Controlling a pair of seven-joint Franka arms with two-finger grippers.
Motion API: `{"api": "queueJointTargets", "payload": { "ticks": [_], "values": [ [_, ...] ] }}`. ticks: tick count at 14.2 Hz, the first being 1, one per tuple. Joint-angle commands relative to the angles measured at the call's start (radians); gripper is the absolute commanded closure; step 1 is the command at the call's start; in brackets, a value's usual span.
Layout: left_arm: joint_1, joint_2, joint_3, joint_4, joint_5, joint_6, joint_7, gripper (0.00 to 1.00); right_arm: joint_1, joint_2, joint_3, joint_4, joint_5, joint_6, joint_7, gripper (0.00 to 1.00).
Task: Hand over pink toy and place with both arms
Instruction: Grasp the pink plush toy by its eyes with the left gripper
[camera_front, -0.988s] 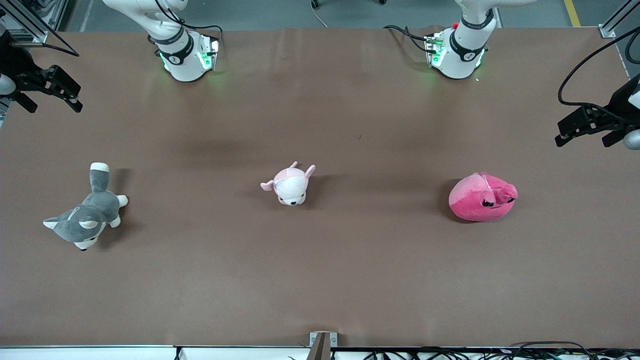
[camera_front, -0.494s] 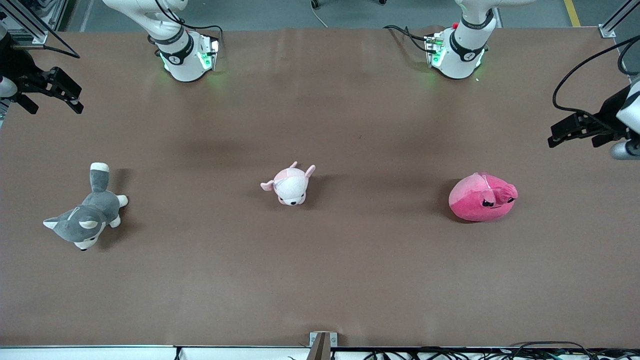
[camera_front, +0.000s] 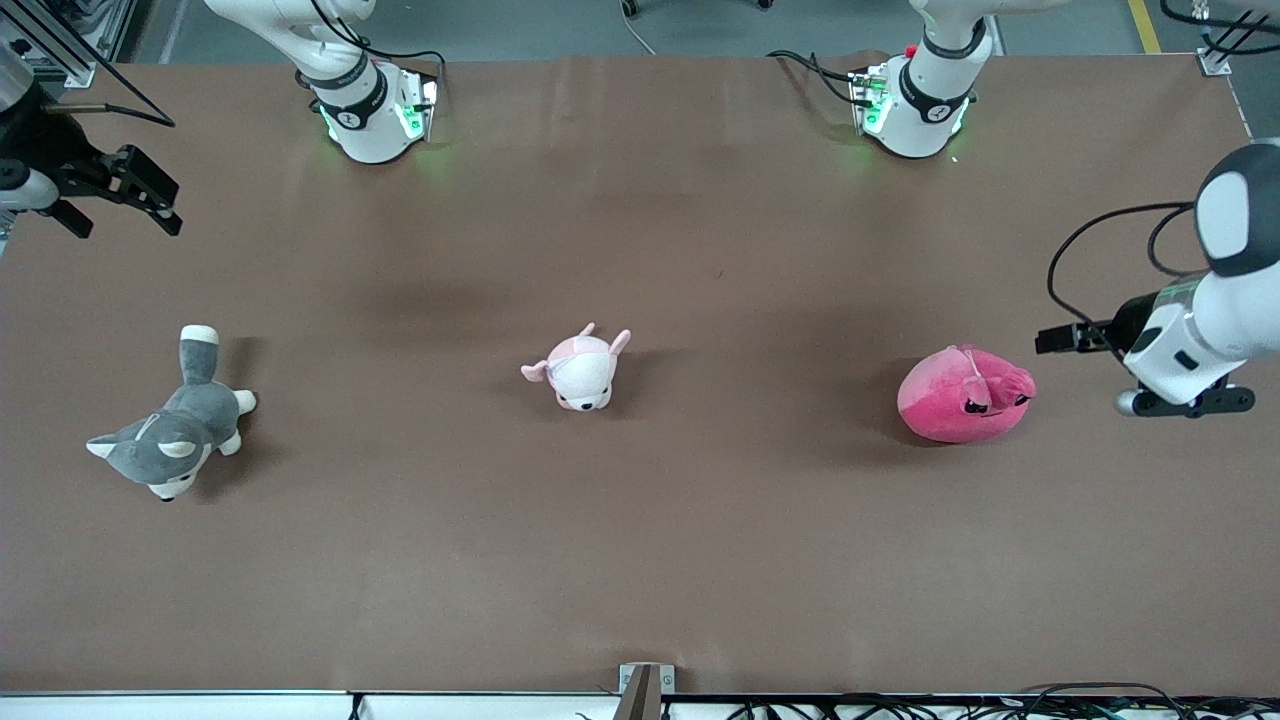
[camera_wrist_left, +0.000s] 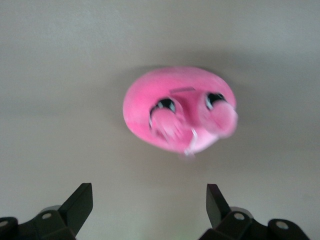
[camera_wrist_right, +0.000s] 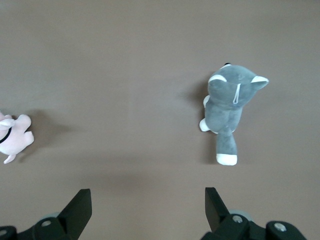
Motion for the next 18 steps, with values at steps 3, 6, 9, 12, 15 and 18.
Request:
{"api": "queueJointTargets", "payload": {
  "ticks": [3, 6, 9, 12, 15, 18],
  "values": [
    [0.011, 0.040, -0.004, -0.082, -0.018, 0.149, -0.008, 0.00, 0.008, 0.060, -0.009, 0.074, 0.125, -0.067, 0.004, 0.00],
    [-0.001, 0.080, -0.010, -0.078, -0.019, 0.185, -0.089, 0.00, 0.011, 0.101, -0.010, 0.079, 0.122, -0.095, -0.004, 0.00],
    [-0.005, 0.097, -0.017, -0.078, -0.052, 0.202, -0.111, 0.00, 0.005, 0.155, -0.010, 0.088, 0.119, -0.098, -0.005, 0.00],
    [-0.005, 0.098, -0.018, -0.078, -0.055, 0.202, -0.128, 0.58, 0.008, 0.164, -0.013, 0.105, 0.123, -0.104, -0.018, 0.00],
    [-0.011, 0.094, -0.020, -0.073, -0.053, 0.200, -0.148, 1.00, 0.015, 0.171, -0.010, 0.105, 0.131, -0.115, -0.016, 0.00],
    [-0.017, 0.088, -0.020, -0.056, -0.055, 0.200, -0.166, 1.00, 0.028, 0.172, -0.008, 0.106, 0.177, -0.121, -0.016, 0.01]
  ]
}}
